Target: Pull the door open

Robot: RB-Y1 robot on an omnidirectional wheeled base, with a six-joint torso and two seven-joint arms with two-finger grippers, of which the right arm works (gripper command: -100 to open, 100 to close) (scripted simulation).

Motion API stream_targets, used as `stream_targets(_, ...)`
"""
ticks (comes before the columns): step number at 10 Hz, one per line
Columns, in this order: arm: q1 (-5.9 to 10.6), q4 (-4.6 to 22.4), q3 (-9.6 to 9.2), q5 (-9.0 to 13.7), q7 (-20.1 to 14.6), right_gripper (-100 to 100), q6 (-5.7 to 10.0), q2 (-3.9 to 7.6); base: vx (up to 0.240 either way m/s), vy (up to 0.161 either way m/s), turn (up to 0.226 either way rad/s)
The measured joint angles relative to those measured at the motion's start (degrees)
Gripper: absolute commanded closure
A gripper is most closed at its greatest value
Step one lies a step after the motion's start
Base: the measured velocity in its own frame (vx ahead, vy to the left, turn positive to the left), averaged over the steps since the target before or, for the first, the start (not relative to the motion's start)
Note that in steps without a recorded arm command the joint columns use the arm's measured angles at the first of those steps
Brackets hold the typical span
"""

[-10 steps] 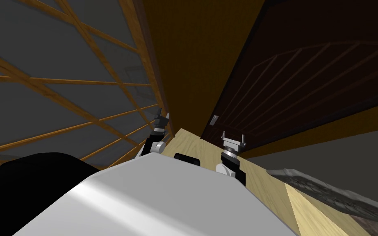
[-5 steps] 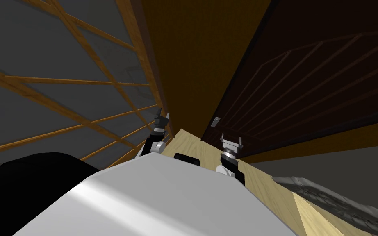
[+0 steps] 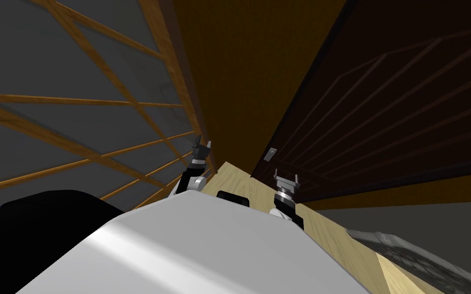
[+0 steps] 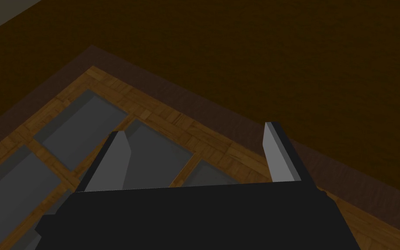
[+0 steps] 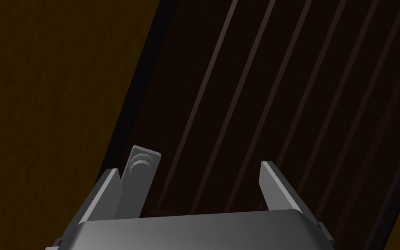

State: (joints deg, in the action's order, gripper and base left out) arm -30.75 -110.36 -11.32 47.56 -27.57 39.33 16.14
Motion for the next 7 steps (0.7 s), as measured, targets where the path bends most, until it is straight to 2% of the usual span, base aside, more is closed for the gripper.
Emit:
stream_targets(2,0.03,1.0,-0.49,2.2,-1.4,-100,-0.12,0.49,0.1,-0.016,0.044)
stream_targets(5,0.14,3.3,-1.06,5.5,-4.4,-100,0.22,1.84,0.093,-0.023,0.04)
stream_targets(7,-0.34,3.6,-1.48,7.6,-5.6,-100,0.03,2.34,0.094,-0.015,0.043)
